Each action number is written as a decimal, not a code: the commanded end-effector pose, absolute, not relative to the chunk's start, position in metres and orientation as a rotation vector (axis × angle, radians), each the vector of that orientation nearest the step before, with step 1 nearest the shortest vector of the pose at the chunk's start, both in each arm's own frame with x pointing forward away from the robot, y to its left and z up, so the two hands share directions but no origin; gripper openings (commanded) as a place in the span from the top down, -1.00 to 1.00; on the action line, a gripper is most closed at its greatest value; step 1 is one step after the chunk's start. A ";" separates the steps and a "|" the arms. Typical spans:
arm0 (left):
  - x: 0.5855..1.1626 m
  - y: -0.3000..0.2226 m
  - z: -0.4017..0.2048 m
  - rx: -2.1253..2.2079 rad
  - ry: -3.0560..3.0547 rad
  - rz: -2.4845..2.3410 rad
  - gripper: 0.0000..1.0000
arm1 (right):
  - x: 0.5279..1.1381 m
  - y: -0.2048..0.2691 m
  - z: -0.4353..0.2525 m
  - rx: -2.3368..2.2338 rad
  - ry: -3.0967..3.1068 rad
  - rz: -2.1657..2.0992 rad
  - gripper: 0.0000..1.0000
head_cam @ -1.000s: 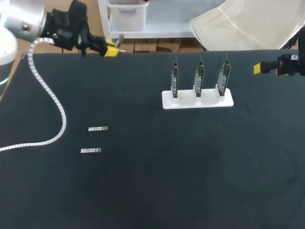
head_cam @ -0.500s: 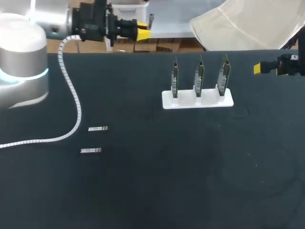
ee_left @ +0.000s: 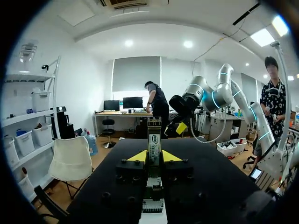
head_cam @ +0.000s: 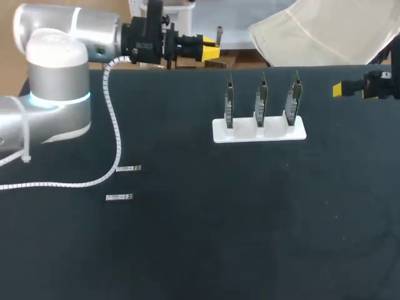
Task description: Pick up the optical module with the left hand, and insert it into the network port with the right hand.
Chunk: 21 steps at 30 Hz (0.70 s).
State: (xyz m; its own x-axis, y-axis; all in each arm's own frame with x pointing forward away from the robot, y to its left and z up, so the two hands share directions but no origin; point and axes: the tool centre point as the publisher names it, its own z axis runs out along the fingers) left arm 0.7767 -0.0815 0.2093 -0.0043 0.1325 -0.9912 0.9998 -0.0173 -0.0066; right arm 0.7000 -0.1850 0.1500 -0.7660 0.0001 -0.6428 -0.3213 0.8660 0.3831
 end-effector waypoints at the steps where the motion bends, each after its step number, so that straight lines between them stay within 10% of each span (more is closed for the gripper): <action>1: 0.783 -0.091 0.204 1.342 1.281 -1.203 1.00 | 0.700 -0.185 0.150 -0.231 2.374 0.636 -1.00; 21: 0.776 -0.103 0.191 1.344 1.236 -1.315 1.00 | 0.700 -0.185 0.150 -0.231 2.374 0.636 -1.00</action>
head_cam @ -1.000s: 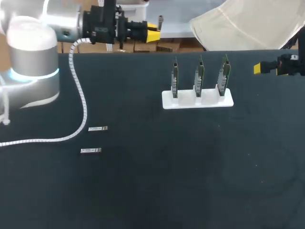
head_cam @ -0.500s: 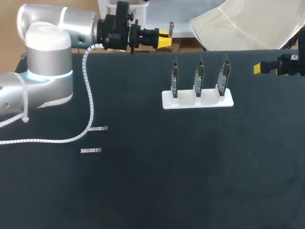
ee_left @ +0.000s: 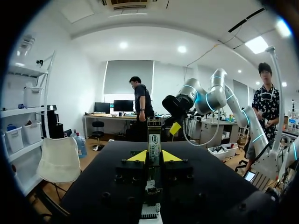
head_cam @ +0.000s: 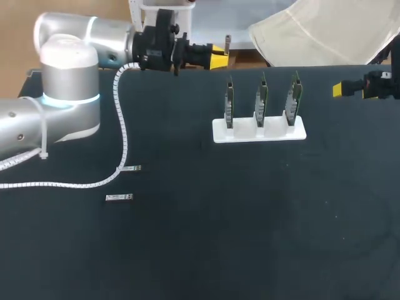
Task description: Pick up the optical module with the left hand, and insert it into the network port with the right hand.
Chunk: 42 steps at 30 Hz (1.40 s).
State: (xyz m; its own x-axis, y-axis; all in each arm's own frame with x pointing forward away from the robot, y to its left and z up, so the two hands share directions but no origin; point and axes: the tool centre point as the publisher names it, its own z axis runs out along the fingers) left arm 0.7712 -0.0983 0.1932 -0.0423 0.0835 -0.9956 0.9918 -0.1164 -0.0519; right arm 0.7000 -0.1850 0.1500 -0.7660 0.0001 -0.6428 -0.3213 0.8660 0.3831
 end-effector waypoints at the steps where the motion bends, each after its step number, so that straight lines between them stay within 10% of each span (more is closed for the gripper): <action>1: 0.775 -0.104 0.190 1.343 1.242 -1.317 1.00 | 0.700 -0.185 0.150 -0.231 2.374 0.636 -1.00; 42: 0.761 -0.111 0.171 1.251 1.358 -1.305 1.00 | 0.700 -0.185 0.150 -0.231 2.374 0.636 -1.00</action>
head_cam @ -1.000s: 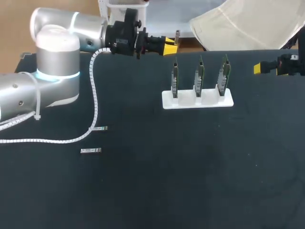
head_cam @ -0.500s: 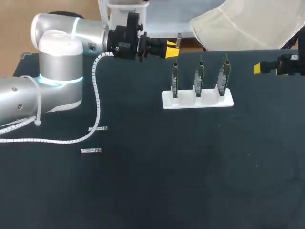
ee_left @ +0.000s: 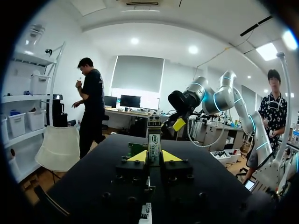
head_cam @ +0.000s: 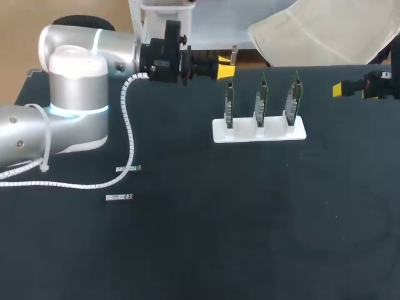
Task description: Pick up the optical module with the left hand, and insert it into the network port with the right hand.
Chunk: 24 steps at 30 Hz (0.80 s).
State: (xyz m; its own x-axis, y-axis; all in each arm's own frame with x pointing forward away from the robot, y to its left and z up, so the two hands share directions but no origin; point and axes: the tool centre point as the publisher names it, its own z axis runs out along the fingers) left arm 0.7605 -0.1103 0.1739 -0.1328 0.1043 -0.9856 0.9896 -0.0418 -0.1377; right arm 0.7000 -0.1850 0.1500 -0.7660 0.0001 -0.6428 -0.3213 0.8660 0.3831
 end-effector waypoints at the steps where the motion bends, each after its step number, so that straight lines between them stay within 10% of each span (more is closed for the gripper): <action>1: 0.761 -0.111 0.170 1.251 1.358 -1.309 1.00 | 0.700 -0.185 0.150 -0.231 2.374 0.636 -1.00; 24: 0.763 -0.109 0.168 1.246 1.364 -1.306 1.00 | 0.702 -0.189 0.151 -0.248 2.375 0.642 -1.00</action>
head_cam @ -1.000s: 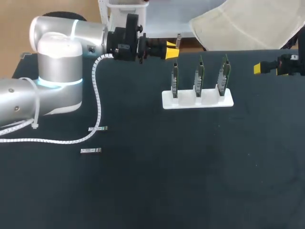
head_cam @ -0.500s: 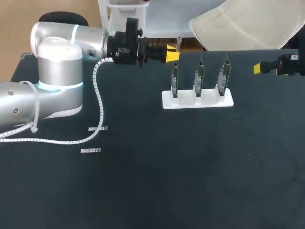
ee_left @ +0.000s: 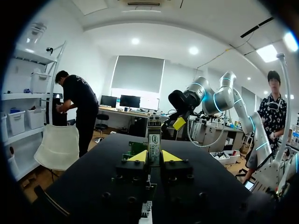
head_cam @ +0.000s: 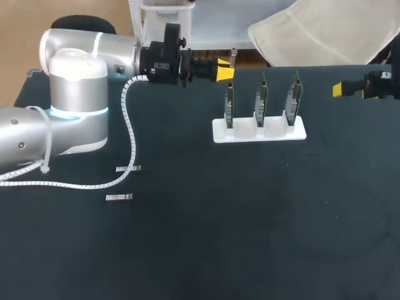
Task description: Pick up the optical module with the left hand, and insert it into the network port with the right hand.
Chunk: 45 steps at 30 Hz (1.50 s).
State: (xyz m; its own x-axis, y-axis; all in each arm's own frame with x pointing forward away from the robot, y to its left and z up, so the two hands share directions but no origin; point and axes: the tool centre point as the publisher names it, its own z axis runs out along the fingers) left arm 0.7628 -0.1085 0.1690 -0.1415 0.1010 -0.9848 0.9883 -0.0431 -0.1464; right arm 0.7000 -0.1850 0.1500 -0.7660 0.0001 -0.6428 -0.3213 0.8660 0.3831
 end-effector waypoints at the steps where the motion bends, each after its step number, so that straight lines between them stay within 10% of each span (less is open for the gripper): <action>1: 0.763 -0.109 0.168 1.246 1.364 -1.306 1.00 | 0.707 -0.197 0.154 -0.289 2.364 0.671 -1.00; 45: 0.763 -0.109 0.168 1.246 1.364 -1.306 1.00 | 0.766 -0.063 0.210 -1.350 2.009 0.826 -1.00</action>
